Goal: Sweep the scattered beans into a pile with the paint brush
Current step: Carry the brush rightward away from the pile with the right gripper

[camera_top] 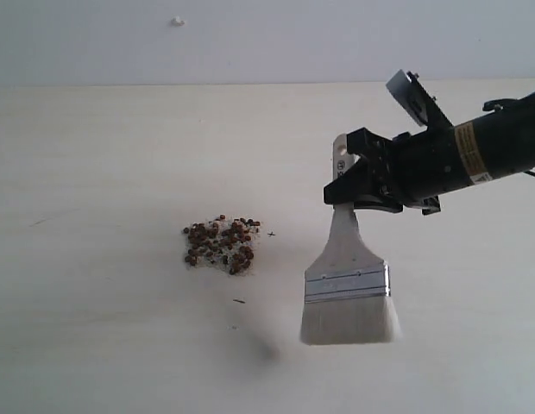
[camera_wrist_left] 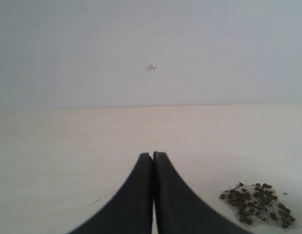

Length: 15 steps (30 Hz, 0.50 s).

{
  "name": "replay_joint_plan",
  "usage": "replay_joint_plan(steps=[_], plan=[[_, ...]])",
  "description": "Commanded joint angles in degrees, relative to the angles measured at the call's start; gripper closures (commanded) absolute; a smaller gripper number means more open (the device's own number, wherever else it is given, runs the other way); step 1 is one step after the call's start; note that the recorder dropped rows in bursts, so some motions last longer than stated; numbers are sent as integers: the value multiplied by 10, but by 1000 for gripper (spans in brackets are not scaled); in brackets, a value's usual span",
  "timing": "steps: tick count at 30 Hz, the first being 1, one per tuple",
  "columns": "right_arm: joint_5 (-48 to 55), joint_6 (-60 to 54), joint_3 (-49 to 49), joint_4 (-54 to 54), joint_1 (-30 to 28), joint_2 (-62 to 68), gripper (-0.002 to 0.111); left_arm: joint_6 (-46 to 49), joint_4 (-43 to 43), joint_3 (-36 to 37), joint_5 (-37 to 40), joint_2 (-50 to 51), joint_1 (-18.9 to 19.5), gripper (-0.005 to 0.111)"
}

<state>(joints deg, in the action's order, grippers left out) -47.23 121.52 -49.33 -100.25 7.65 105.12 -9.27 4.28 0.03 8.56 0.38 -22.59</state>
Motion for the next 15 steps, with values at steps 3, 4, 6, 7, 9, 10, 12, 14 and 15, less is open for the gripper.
replay_joint_plan(steps=[3, 4, 6, 7, 9, 10, 12, 14, 15], plan=[[-20, -17, -4, 3, -3, 57, 108, -2, 0, 0, -2, -4, -4, 107], [-23, -28, -4, 3, -3, 64, 108, -2, 0, 0, -2, -4, -4, 107], [-24, -33, -4, 3, -3, 76, 108, -2, 0, 0, -2, -4, -4, 107], [-29, -41, -4, 3, -3, 83, 108, -2, 0, 0, -2, -4, -4, 107], [-54, -60, -4, 19, -3, 97, 108, -2, 0, 0, -2, -4, -4, 107], [-65, -67, -4, 34, -3, 103, 108, -2, 0, 0, -2, -4, -4, 107], [-85, -85, -4, 68, -3, 112, 108, -2, 0, 0, -2, -4, -4, 107], [-84, -85, -4, 73, -3, 118, 108, -2, 0, 0, -2, -4, -4, 107], [-84, -84, -4, 74, -3, 123, 108, -2, 0, 0, -2, -4, -4, 107]])
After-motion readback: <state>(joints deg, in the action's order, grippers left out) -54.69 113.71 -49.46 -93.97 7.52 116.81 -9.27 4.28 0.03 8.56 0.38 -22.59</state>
